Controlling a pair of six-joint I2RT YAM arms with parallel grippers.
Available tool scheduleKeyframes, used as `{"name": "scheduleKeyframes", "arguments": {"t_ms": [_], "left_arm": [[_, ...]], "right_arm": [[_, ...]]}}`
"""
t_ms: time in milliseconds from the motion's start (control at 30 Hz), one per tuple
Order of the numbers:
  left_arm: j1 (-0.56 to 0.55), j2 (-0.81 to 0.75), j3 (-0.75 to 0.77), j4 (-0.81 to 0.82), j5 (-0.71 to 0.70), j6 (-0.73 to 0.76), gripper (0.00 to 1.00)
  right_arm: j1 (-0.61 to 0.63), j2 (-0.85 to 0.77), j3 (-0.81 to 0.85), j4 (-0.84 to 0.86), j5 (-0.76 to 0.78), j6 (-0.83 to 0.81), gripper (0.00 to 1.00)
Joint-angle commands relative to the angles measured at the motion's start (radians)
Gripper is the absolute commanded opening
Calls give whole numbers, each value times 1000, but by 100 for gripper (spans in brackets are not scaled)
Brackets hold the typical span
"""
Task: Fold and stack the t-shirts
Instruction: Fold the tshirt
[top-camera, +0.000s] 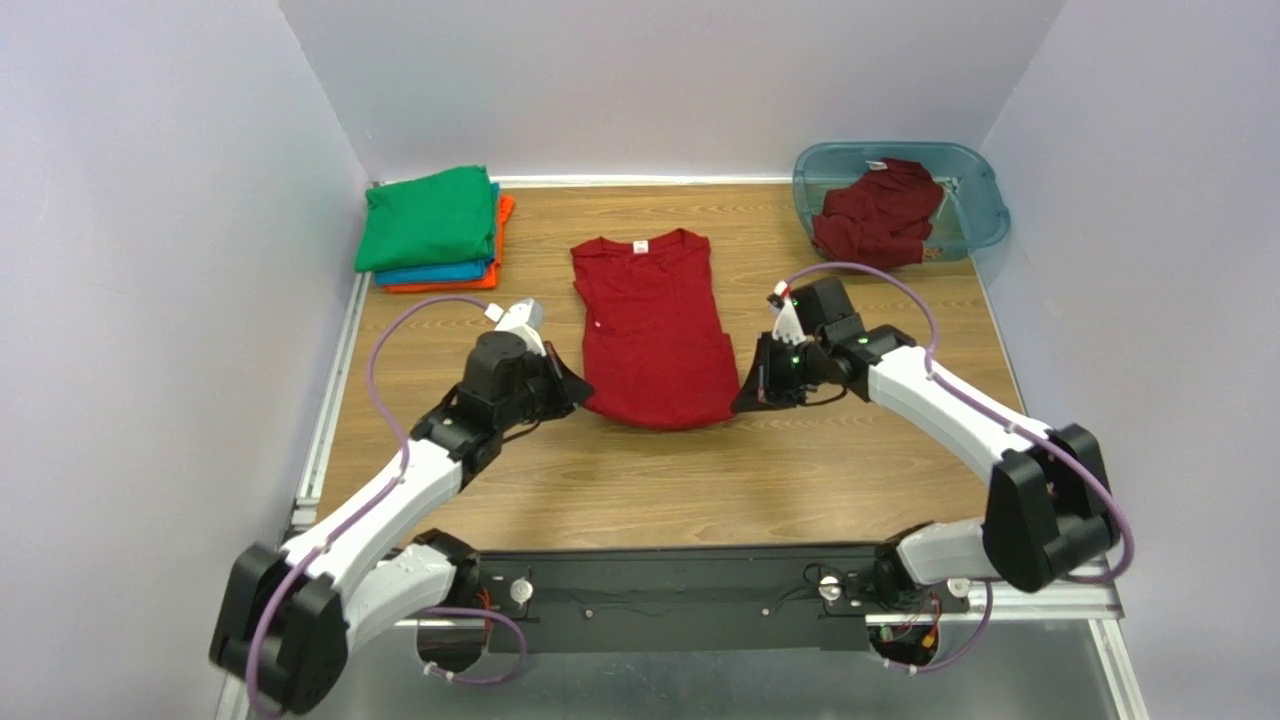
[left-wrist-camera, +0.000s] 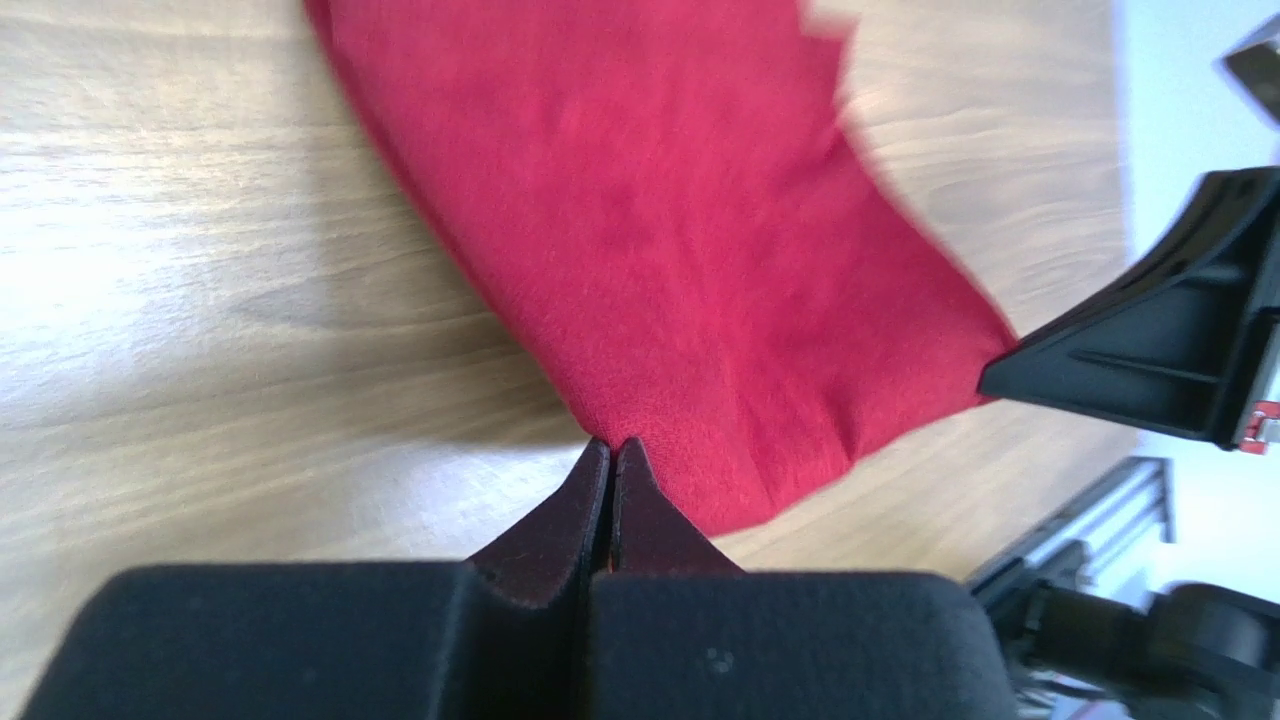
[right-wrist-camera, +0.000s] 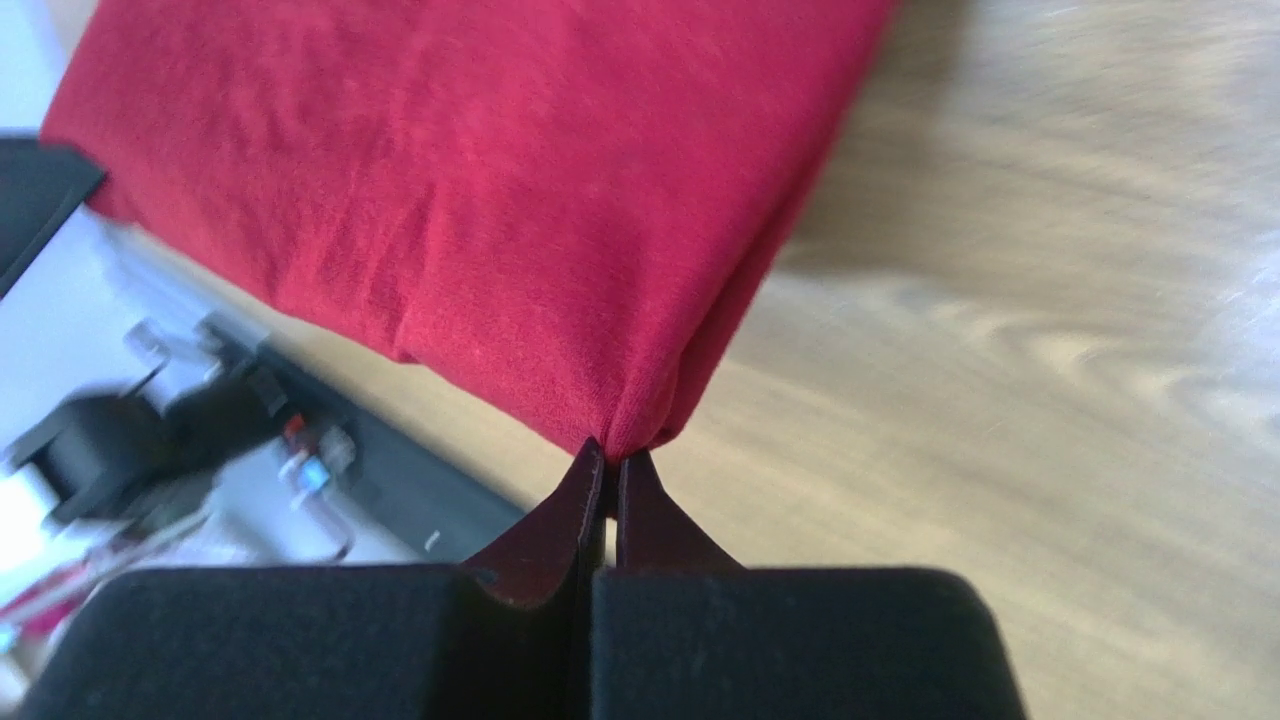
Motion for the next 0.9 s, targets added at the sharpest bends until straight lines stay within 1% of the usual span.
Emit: {"name": "scheduleKeyframes", "arguments": {"t_ms": [0, 167, 300, 467, 633, 867], "left_arm": [[-7, -145, 43, -145, -54, -16, 0], [-9, -280, 80, -245, -86, -44, 0], [-9, -347, 101, -302, -102, -56, 0], [-9, -409, 114, -342, -152, -64, 0], [-9, -414, 114, -349, -221, -88, 0], [-9, -354, 123, -314, -341, -130, 0]], "right_arm": [[-5, -86, 118, -189, -134, -67, 4], [-5, -131, 207, -297, -197, -93, 4], [-5, -146, 244, -309, -295, -89, 4], [-5, -140, 273, -308, -343, -90, 4], [-5, -111, 304, -288, -344, -81, 4], [-6, -33, 319, -177, -364, -49, 4]]}}
